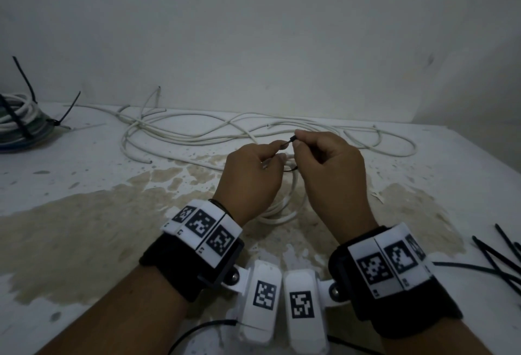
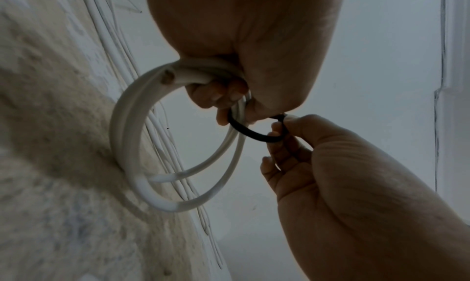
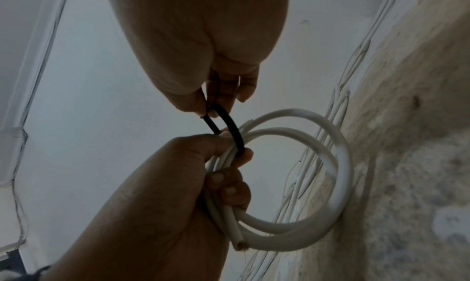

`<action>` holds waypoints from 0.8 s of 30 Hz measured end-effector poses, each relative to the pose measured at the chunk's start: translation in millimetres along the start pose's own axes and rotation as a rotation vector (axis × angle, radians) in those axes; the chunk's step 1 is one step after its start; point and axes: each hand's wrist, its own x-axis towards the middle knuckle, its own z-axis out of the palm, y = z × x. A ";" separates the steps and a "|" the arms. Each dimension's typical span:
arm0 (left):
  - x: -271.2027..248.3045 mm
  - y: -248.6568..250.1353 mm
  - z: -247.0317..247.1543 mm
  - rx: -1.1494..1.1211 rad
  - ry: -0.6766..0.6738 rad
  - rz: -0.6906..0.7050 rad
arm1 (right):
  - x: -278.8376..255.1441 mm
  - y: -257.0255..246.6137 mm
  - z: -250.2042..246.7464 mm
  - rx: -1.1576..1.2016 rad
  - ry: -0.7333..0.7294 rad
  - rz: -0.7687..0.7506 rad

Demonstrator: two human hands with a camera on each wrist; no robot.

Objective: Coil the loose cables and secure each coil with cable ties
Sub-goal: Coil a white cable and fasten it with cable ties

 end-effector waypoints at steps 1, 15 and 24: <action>0.0 -0.6 0.0 0.015 0.005 0.005 | -0.2 -0.3 -0.1 0.005 -0.010 0.008; -0.6 -0.1 4.1 0.093 -0.080 0.165 | 3.3 -9.8 -11.0 0.213 -0.076 0.153; -0.4 2.0 -2.3 0.173 -0.087 0.315 | 1.0 -11.7 -9.4 0.098 -0.168 0.115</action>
